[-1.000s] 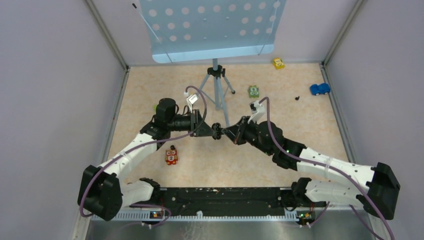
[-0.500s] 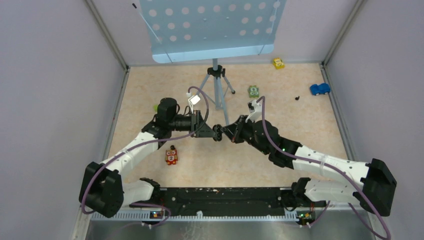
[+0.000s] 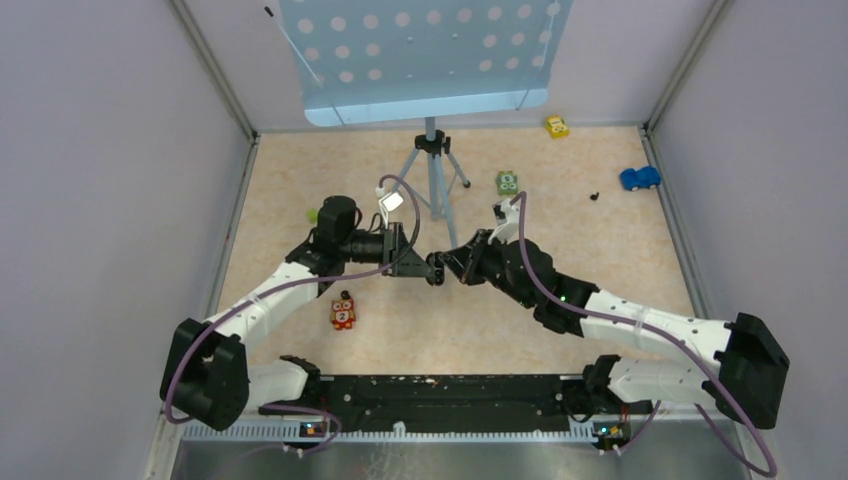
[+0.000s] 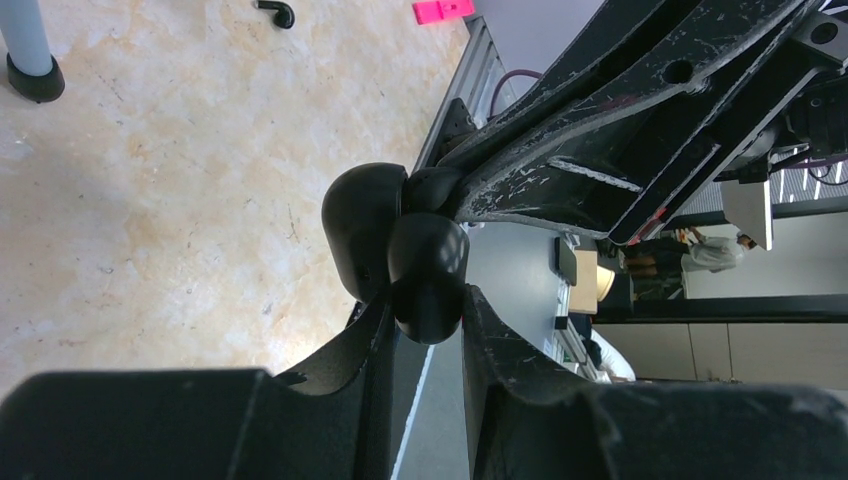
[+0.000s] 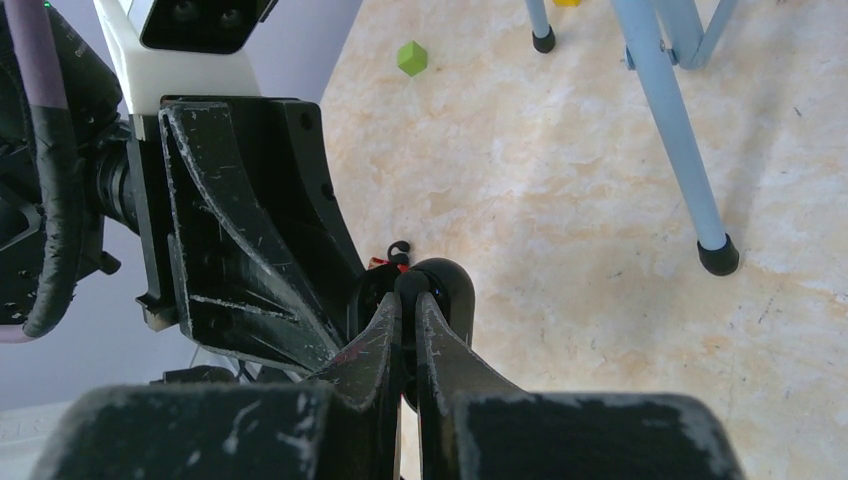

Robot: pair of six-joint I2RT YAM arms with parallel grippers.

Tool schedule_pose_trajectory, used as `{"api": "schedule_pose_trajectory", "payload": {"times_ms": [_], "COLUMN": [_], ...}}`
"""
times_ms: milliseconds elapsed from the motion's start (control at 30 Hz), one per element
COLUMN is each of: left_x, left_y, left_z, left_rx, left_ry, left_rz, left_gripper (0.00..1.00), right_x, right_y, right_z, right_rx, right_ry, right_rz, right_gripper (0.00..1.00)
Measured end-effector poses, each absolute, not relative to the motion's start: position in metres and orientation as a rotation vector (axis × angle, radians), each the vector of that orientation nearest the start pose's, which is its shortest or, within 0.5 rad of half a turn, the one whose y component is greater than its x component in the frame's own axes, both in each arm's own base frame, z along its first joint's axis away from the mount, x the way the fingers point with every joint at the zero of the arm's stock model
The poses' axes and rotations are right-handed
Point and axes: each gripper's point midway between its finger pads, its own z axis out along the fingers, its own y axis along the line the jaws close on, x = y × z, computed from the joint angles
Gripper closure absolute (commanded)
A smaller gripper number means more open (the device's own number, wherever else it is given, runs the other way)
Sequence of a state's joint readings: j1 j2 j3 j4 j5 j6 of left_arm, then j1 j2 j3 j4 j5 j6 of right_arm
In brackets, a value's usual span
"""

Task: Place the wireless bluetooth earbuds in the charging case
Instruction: Insert the right earbud into the right side groove of the charging case.

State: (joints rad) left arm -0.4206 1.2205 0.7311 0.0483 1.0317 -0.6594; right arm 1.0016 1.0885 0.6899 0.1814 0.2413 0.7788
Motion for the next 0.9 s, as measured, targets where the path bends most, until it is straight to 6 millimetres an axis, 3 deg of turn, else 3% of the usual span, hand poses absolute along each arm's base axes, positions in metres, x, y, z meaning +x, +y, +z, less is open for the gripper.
{"api": "schedule_pose_trajectory", "payload": {"times_ms": [867,900], "left_x": [0.196,0.197], "left_y": [-0.266,-0.266], "left_z": [0.204,0.203], "left_rx": [0.472,0.469], "left_ry": [2.173,2.176], "left_rz": [-1.669,-1.666], "left_gripper": [1.00,1.00], "right_x": [0.219,0.219], "right_y": [0.323,0.323], "right_z": [0.207,0.206], "right_rx": [-0.002,-0.002], "right_ry": [1.961,1.961], "right_rz": [1.017,1.016], "right_gripper": [1.00,0.92]}}
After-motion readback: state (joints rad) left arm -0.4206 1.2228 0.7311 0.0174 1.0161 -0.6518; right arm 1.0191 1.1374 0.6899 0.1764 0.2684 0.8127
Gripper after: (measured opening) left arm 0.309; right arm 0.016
